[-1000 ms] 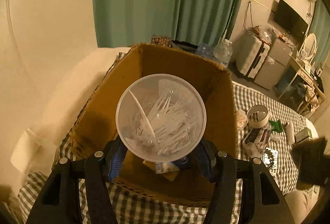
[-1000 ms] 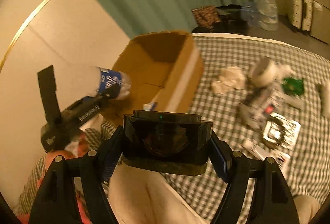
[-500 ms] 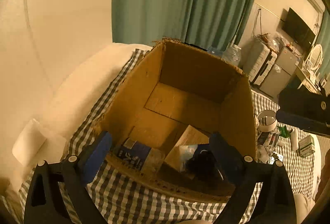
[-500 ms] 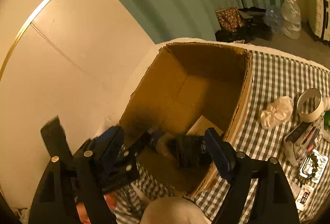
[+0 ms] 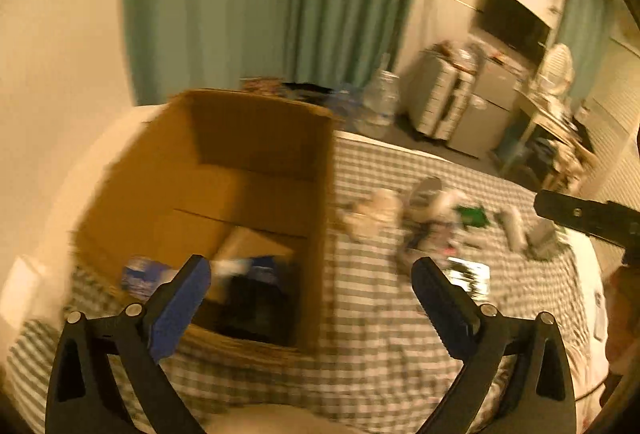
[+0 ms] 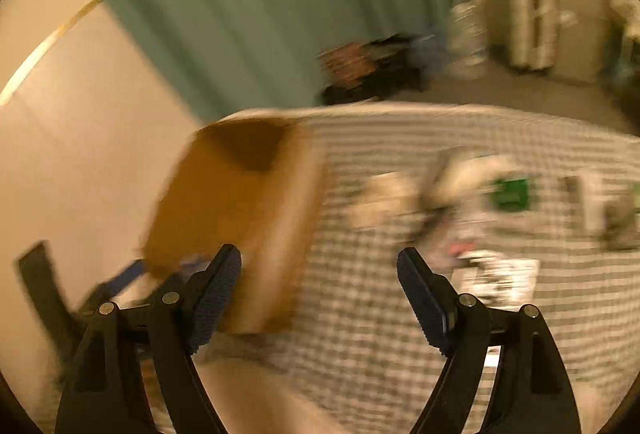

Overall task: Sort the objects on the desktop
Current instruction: 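Return both tools to the bed and grasp the patterned snack bag with the left tool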

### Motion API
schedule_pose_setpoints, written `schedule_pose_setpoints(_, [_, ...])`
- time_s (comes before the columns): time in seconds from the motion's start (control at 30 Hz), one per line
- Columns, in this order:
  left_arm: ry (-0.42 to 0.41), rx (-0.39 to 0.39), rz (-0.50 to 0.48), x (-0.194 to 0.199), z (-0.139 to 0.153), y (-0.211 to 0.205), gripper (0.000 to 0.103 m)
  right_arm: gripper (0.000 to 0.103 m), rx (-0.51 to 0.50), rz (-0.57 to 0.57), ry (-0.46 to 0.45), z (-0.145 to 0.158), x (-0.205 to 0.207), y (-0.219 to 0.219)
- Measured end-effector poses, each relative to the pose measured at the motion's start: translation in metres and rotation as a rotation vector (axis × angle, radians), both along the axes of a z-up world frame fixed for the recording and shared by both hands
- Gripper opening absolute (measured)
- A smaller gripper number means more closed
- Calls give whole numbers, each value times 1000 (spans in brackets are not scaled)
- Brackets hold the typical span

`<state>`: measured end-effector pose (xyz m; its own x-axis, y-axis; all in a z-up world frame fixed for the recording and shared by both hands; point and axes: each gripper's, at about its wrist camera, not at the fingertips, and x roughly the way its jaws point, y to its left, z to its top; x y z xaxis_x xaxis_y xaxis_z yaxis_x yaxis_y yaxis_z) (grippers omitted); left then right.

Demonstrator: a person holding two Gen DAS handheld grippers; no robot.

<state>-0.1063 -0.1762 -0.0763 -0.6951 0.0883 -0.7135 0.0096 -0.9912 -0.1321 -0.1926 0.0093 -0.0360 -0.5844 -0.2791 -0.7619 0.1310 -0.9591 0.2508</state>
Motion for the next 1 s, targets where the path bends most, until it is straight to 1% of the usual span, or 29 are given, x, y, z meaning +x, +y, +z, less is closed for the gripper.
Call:
schedule_pose_setpoints(0.03, [-3,-3,-12,0,-2,11,103,81,33,-26,9,0,5,15])
schedule_pose_setpoints(0.07, [-13,-12,-32,-1,-7,31,103,81,46,-46,11,0,10,27])
schedule_pose_setpoints(0.1, [-18,-14,-47,-2,-11,41,103,81,47,-72,8,-3,15,43])
schedule_pose_setpoints(0.2, [-40,-37,-105,-8,-27,87,103,81,14,-149,-11,-16,27,91])
schedule_pose_setpoints(0.27, [-40,-58,-124,-11,-38,108,103,81,12,-195,-32,-28,34,114])
schedule_pose_setpoints(0.33, [-51,-103,-148,-22,-52,132,103,81,6,-235,-65,-45,37,137])
schedule_pose_setpoints(0.37, [-57,-119,-153,-27,-57,137,103,81,3,-247,-77,-51,39,146])
schedule_pose_setpoints(0.4, [-61,-144,-162,-36,-64,146,103,81,-4,-258,-92,-60,40,152])
schedule_pose_setpoints(0.43, [-64,-150,-168,-41,-69,150,103,81,-14,-261,-106,-66,40,157])
schedule_pose_setpoints(0.57, [-86,-139,-217,-68,-89,162,103,81,-31,-259,-134,-93,36,170])
schedule_pose_setpoints(0.63, [-96,-163,-245,-82,-102,171,103,81,-43,-257,-151,-106,30,173])
schedule_pose_setpoints(0.7, [-114,-187,-249,-97,-116,177,103,81,-55,-244,-177,-121,23,172])
schedule_pose_setpoints(0.87, [-164,-156,-264,-126,-146,177,102,81,-48,-220,-224,-145,12,167])
schedule_pose_setpoints(0.9, [-169,-144,-277,-131,-153,176,85,81,-50,-209,-229,-149,9,166])
schedule_pose_setpoints(0.97, [-192,-160,-283,-138,-162,174,43,81,-49,-193,-231,-154,5,163])
schedule_pose_setpoints(1.0, [-190,-168,-288,-138,-165,173,35,81,-44,-184,-232,-157,3,160])
